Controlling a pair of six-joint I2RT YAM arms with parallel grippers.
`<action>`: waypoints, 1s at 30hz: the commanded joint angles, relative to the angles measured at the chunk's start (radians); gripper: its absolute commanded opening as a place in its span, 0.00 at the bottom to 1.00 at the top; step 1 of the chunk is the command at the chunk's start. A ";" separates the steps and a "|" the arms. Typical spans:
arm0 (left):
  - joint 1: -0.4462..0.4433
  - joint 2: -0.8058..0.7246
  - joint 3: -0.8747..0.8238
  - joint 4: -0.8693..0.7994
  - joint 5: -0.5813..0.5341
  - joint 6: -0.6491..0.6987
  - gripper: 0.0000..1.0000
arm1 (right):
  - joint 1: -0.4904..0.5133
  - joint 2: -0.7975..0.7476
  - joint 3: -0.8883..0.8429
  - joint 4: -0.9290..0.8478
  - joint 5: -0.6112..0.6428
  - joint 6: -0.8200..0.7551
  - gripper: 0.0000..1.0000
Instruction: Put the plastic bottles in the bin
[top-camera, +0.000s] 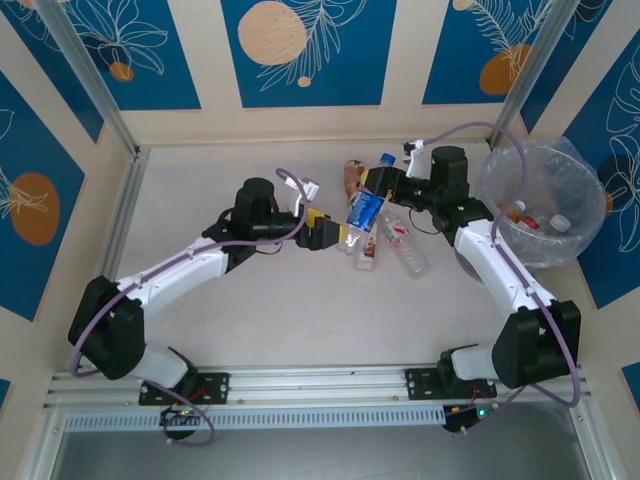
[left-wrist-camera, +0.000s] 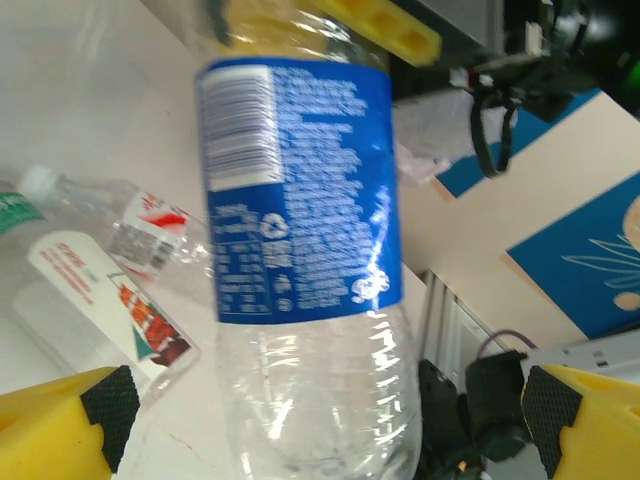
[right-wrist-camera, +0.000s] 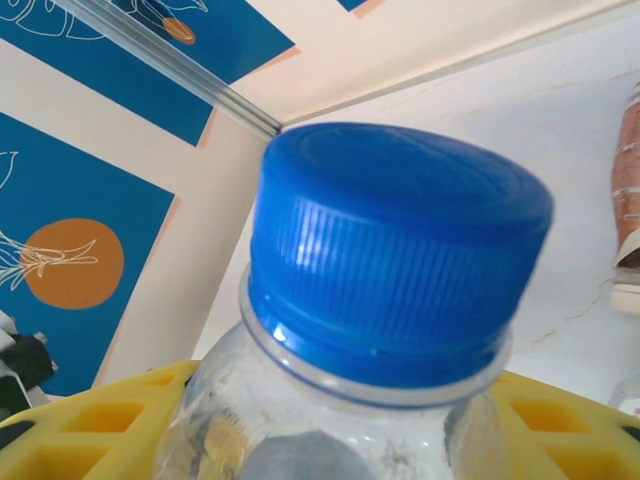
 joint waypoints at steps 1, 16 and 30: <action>0.008 -0.023 -0.032 -0.035 -0.178 0.005 1.00 | -0.010 -0.060 0.018 -0.084 0.059 -0.077 0.53; 0.031 0.003 -0.114 -0.016 -0.558 -0.083 1.00 | -0.139 -0.283 0.108 -0.337 0.182 -0.238 0.52; 0.044 0.066 -0.107 0.030 -0.561 -0.105 1.00 | -0.498 -0.398 0.141 -0.265 0.143 -0.120 0.52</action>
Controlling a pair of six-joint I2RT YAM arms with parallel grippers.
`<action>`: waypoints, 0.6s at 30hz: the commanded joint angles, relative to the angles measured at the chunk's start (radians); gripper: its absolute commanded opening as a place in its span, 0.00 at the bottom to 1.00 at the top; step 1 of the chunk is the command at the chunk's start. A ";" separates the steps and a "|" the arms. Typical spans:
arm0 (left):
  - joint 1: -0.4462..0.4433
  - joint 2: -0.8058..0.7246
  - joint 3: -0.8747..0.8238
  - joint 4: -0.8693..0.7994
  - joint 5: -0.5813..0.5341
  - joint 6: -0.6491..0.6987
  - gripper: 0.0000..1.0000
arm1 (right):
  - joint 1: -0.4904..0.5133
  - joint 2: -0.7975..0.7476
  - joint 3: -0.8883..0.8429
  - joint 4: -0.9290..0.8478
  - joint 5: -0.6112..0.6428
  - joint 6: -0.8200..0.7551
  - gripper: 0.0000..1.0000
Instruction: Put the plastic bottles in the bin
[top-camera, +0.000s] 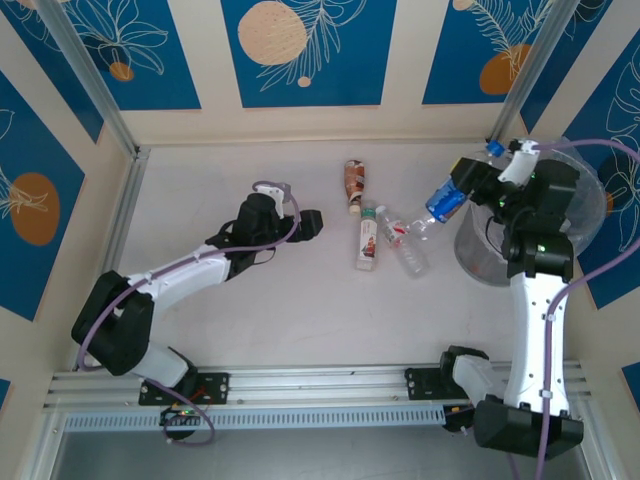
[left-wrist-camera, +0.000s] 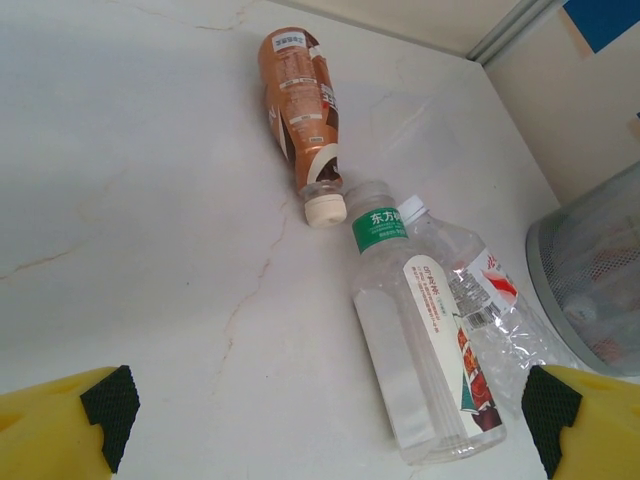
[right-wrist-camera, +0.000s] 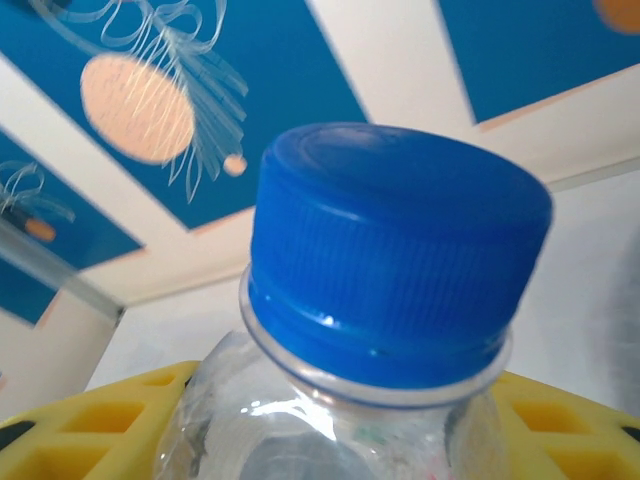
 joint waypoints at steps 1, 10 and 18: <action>0.016 0.038 0.023 0.025 0.048 -0.004 1.00 | -0.070 -0.036 0.020 0.077 -0.004 0.074 0.51; 0.020 0.087 0.058 0.039 0.159 -0.038 1.00 | -0.249 -0.097 -0.073 0.307 0.153 0.211 0.51; 0.022 0.105 0.073 0.075 0.287 -0.013 1.00 | -0.369 -0.180 -0.238 0.544 0.419 0.258 0.49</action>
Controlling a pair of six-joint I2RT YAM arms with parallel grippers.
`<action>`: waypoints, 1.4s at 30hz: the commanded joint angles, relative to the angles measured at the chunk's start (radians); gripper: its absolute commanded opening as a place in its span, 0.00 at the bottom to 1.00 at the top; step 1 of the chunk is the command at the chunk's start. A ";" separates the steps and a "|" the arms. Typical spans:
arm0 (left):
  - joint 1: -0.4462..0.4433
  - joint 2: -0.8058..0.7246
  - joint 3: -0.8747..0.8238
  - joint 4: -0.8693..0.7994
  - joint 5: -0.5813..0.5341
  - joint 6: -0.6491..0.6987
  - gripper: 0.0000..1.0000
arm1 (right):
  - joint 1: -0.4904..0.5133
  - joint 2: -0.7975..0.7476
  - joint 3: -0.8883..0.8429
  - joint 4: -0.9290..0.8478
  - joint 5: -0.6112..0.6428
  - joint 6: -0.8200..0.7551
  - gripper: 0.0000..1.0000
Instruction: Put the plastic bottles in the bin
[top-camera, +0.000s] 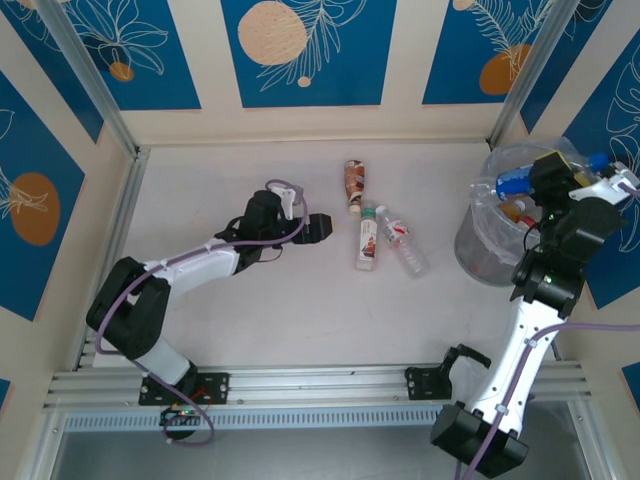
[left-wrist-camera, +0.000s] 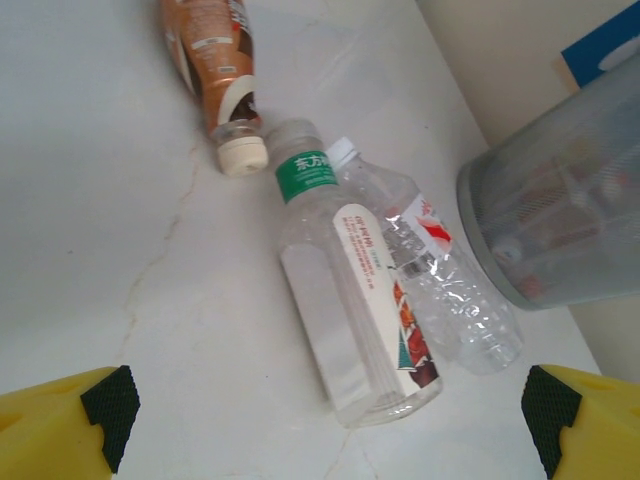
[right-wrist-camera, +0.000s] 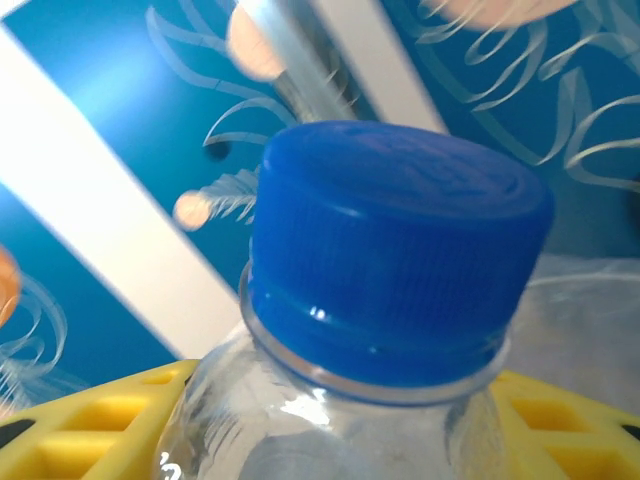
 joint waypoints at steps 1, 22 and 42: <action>0.010 0.005 0.031 0.033 0.048 0.010 0.99 | -0.045 -0.029 -0.046 0.165 0.141 0.053 0.49; 0.010 0.034 0.031 0.038 0.062 -0.019 0.99 | -0.017 -0.021 -0.157 0.099 0.195 -0.184 0.62; 0.011 0.086 0.073 -0.002 0.072 -0.029 0.99 | 0.049 0.017 0.017 -0.248 0.305 -0.204 0.99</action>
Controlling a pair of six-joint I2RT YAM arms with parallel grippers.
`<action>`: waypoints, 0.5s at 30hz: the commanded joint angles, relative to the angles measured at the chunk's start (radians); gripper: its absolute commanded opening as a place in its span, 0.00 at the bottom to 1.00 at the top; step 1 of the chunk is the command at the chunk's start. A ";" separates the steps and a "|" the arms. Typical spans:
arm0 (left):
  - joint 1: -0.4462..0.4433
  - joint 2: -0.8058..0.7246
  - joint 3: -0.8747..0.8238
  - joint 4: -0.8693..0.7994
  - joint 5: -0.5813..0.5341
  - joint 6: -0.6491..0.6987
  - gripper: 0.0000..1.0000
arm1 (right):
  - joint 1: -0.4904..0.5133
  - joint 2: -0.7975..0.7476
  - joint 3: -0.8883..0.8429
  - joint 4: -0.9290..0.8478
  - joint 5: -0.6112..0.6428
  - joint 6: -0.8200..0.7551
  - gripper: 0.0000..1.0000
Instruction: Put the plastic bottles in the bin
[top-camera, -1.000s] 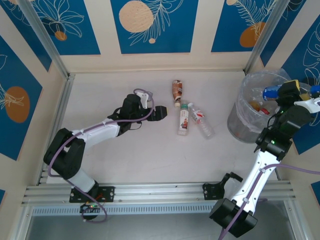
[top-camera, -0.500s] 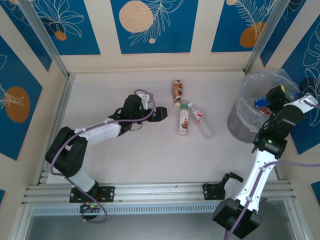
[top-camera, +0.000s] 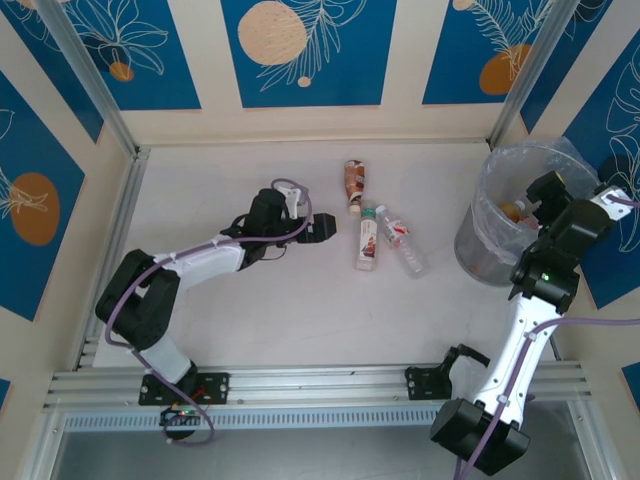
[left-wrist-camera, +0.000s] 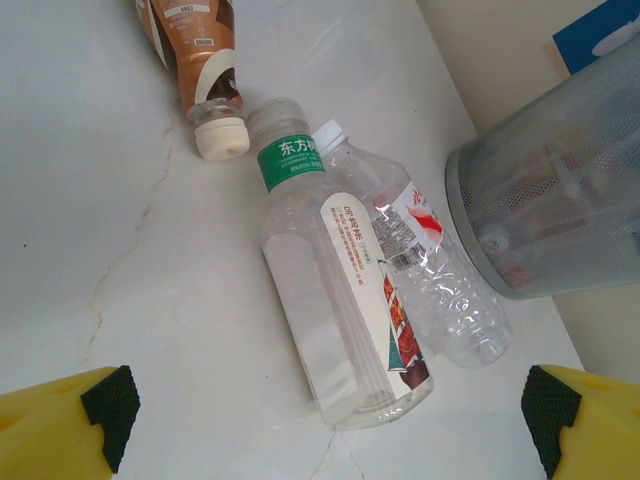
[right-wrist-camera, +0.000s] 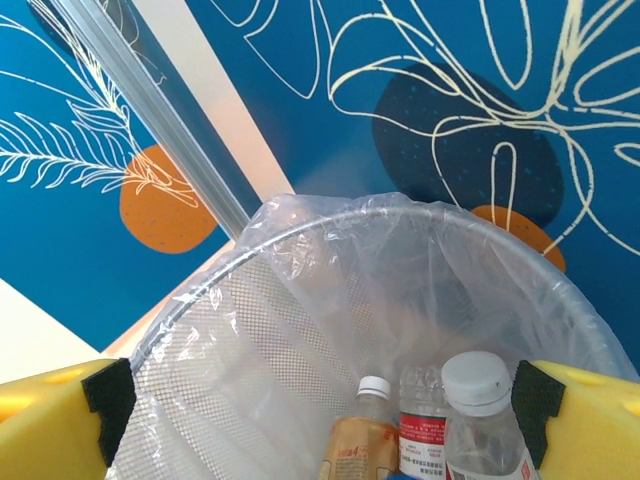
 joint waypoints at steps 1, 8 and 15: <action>0.010 0.026 0.045 -0.020 0.023 -0.006 0.99 | 0.035 -0.005 0.059 -0.052 0.032 -0.047 0.99; 0.009 0.045 0.057 -0.040 0.011 -0.015 1.00 | 0.128 0.074 0.147 -0.110 -0.207 -0.088 0.99; 0.012 0.046 0.064 -0.135 -0.109 -0.045 0.99 | 0.370 0.130 0.188 -0.167 -0.340 -0.175 0.99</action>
